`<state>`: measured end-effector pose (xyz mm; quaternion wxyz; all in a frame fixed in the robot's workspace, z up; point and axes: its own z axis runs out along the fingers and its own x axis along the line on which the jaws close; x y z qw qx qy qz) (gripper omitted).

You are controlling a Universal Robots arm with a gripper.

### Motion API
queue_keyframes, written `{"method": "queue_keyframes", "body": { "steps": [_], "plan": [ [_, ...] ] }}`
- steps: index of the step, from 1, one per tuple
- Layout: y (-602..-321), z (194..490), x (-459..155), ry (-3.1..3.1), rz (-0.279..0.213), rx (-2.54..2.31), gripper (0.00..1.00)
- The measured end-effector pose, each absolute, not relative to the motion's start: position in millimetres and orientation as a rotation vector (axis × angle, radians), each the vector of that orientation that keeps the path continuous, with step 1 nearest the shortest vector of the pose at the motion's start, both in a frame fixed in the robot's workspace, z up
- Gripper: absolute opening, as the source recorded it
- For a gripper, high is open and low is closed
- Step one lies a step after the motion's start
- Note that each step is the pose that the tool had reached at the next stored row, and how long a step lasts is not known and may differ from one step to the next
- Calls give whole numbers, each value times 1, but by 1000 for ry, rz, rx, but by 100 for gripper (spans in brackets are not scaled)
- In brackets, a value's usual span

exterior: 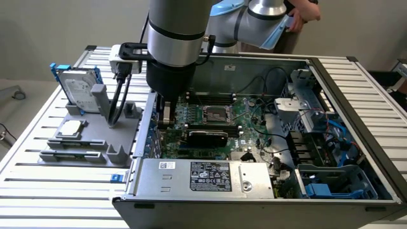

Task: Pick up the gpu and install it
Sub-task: 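Insert the gpu into the slot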

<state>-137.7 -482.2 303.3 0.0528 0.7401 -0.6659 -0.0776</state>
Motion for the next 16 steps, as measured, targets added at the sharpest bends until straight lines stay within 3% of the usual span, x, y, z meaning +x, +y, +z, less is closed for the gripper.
{"method": "queue_keyframes", "body": {
  "steps": [16],
  "plan": [
    [-479,302,-138,-2026,-243,2253,11]
  ]
}}
